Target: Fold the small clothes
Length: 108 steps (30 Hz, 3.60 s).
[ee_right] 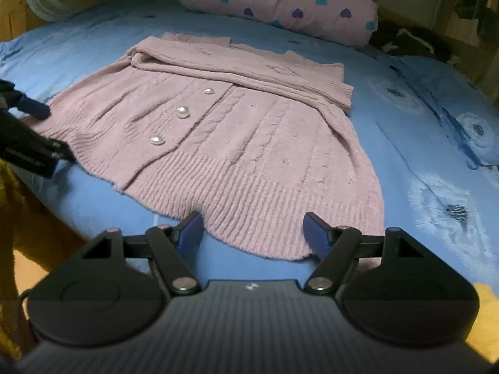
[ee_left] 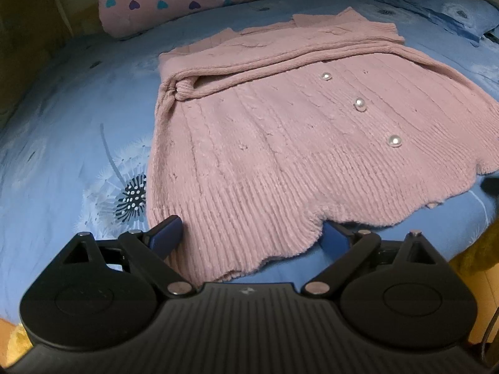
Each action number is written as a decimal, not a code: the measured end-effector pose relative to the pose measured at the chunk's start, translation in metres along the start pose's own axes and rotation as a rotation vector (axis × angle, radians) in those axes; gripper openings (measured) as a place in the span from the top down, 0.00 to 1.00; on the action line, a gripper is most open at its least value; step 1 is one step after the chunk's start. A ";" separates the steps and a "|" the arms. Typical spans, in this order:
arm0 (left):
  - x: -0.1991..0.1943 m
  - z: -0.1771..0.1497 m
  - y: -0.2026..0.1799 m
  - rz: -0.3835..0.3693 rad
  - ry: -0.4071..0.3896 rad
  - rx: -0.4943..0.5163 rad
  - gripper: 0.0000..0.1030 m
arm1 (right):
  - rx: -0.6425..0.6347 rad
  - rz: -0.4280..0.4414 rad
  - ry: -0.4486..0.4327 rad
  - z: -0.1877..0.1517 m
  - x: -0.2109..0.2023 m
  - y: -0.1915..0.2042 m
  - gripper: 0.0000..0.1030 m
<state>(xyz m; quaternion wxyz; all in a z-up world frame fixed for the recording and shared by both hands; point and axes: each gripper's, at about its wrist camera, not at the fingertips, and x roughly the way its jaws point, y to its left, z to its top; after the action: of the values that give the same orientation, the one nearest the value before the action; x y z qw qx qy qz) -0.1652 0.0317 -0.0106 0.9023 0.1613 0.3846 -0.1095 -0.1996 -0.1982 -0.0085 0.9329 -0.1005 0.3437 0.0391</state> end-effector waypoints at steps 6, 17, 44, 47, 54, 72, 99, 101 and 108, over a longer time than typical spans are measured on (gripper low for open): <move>0.005 0.000 0.002 0.000 -0.007 -0.024 0.07 | -0.049 0.068 0.015 -0.002 0.002 0.006 0.28; 0.002 -0.004 -0.005 0.018 -0.088 -0.058 0.40 | -0.039 0.044 -0.046 0.001 0.016 0.008 0.58; -0.032 0.102 0.006 0.158 -0.379 -0.034 0.89 | -0.204 -0.193 -0.337 0.095 0.018 -0.005 0.91; -0.026 0.124 0.014 0.188 -0.410 -0.045 0.89 | -0.224 -0.209 -0.370 0.114 0.022 -0.007 0.91; 0.000 0.161 0.036 0.202 -0.405 -0.095 0.90 | -0.275 -0.247 -0.445 0.158 0.040 -0.008 0.91; 0.131 0.294 0.055 0.230 -0.374 -0.071 0.90 | -0.235 -0.325 -0.436 0.229 0.143 -0.037 0.91; 0.196 0.274 0.092 0.116 -0.184 -0.067 0.37 | -0.019 -0.070 -0.218 0.225 0.246 -0.103 0.53; 0.183 0.270 0.096 0.100 -0.183 -0.063 0.36 | 0.001 -0.059 -0.223 0.221 0.234 -0.111 0.53; 0.156 0.252 0.085 -0.019 -0.158 0.002 0.34 | -0.030 0.091 -0.210 0.206 0.203 -0.109 0.53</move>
<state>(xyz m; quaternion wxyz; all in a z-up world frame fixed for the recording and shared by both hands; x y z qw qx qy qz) 0.1340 0.0048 0.0575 0.9286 0.1495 0.3134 -0.1307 0.1007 -0.2597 0.0310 0.9594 -0.0943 0.2475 0.0971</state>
